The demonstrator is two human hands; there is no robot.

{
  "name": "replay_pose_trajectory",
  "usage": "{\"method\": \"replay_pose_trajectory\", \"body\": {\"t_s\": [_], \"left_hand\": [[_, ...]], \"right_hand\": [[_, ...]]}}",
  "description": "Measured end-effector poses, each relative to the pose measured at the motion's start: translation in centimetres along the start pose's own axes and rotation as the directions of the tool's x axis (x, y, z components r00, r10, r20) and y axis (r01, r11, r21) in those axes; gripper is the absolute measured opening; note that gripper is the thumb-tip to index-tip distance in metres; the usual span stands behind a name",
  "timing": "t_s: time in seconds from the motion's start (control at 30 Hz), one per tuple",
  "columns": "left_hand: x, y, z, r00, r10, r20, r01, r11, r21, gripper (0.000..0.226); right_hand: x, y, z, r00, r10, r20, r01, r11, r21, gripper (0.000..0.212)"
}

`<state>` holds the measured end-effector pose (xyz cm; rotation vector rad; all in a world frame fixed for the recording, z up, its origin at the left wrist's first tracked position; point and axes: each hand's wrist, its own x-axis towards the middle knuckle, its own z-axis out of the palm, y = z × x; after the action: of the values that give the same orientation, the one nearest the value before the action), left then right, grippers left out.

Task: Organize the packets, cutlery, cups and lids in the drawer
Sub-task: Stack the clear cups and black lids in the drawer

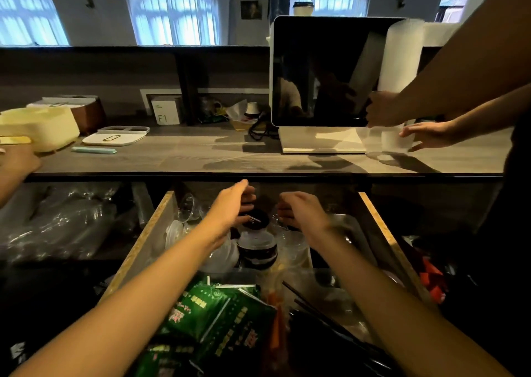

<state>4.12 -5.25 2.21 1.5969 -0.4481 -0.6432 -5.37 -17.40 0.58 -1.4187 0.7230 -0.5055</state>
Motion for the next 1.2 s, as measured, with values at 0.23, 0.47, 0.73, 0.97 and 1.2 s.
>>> {"method": "replay_pose_trajectory", "body": {"t_s": [0.23,0.47,0.73,0.97,1.2], "left_hand": [[2.2,-2.8,-6.7,1.0,-0.002,-0.024,0.004,0.998,0.068,0.032],[4.3,-5.7,-10.0,0.998,0.021,0.054,-0.029,0.986,0.165,0.03],[4.5,-8.3,-11.2,0.985,0.059,0.162,-0.101,0.96,0.262,0.029],[4.3,-8.4,-12.1,0.978,0.082,0.19,-0.152,0.907,0.391,0.023],[4.5,-9.2,-13.5,0.977,0.093,0.194,-0.191,0.791,0.582,0.019]], "right_hand": [[3.6,2.6,1.7,0.997,-0.054,-0.052,0.028,0.912,-0.409,0.019],[6.8,5.1,1.2,0.997,0.046,0.064,0.016,0.678,-0.735,0.034],[7.4,7.4,3.5,0.964,0.031,0.264,0.155,0.739,-0.656,0.022],[6.7,4.5,3.5,0.972,-0.071,0.224,0.228,0.518,-0.825,0.036],[4.6,4.2,4.2,0.81,0.2,0.552,0.41,0.479,-0.776,0.061]]}}
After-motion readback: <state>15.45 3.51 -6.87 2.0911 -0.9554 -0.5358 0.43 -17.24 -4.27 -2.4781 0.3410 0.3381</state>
